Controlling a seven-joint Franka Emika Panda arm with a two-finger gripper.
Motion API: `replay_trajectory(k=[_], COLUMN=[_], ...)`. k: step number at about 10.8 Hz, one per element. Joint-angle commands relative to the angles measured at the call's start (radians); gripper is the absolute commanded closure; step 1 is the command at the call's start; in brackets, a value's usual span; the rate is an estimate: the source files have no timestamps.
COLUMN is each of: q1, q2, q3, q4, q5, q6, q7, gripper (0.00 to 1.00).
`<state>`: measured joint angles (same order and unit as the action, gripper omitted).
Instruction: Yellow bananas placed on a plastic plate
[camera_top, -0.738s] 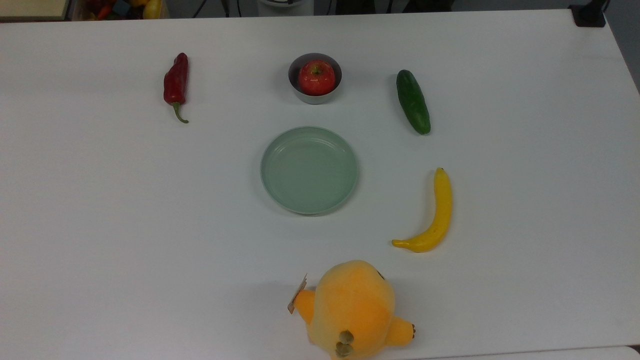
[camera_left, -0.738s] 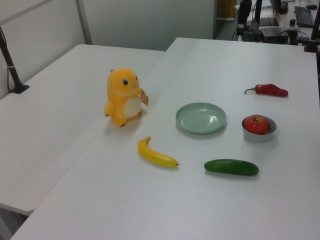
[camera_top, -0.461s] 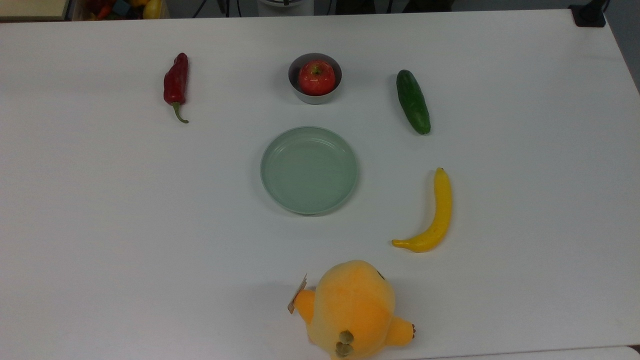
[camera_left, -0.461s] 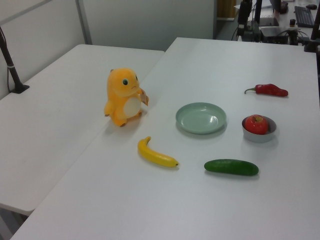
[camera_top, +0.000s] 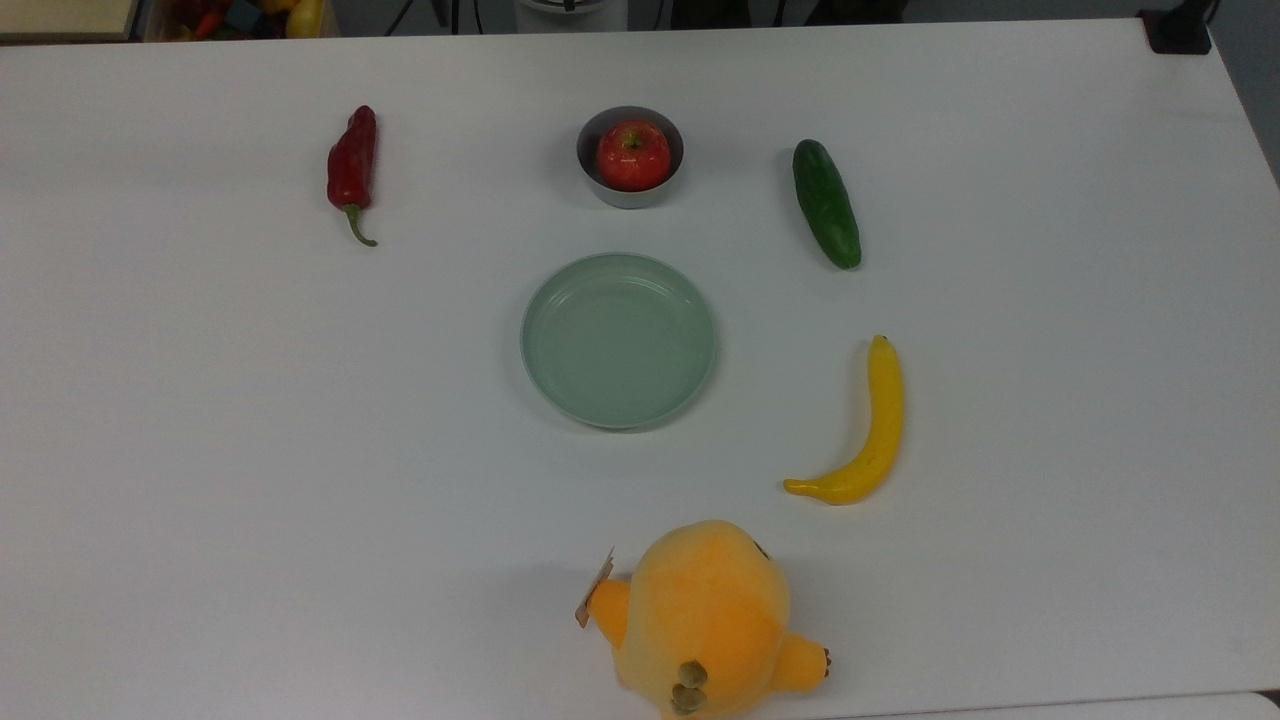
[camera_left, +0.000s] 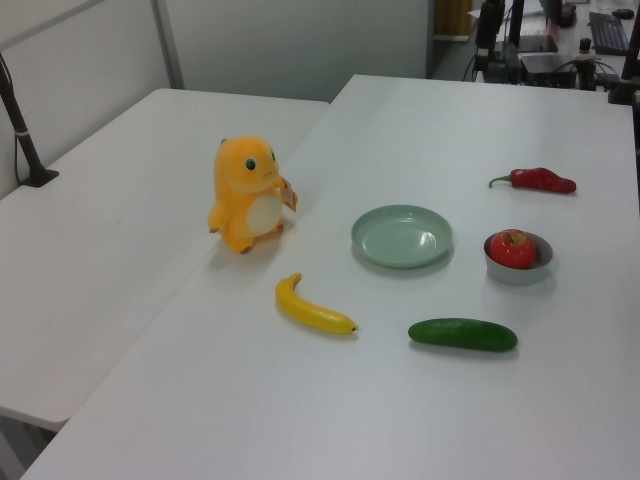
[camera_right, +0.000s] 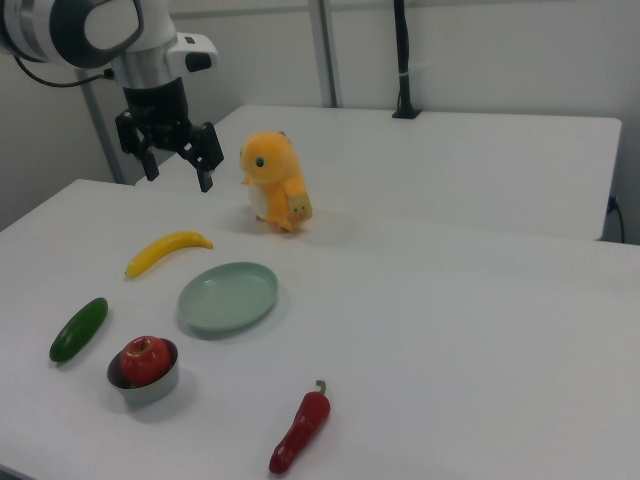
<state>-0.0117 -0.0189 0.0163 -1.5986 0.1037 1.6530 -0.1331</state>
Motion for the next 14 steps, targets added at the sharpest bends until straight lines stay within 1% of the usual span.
replay_trajectory(k=[1,6,7,9,10,11,13,14], q1=[-0.002,0.001,0.003,0.025,0.044,0.067,0.143,0.194], q2=[-0.022,-0.016,-0.004,0.055,0.069,0.1,0.193,0.245], q3=[0.001,-0.006,-0.004,0.0,0.001,0.002,0.005,0.004], q4=[-0.029,-0.031,-0.034,-0.023,-0.005,0.017,0.127,0.182], q5=[-0.002,-0.002,-0.002,-0.022,-0.013,-0.007,-0.019,-0.031], q6=[0.03,0.03,0.033,0.044,0.097,0.128,0.14,0.139], q7=[0.006,-0.007,-0.008,0.003,0.012,0.077,0.263,0.361], gripper=[0.0,0.0,0.0,0.0,0.0,0.0,0.0,0.0])
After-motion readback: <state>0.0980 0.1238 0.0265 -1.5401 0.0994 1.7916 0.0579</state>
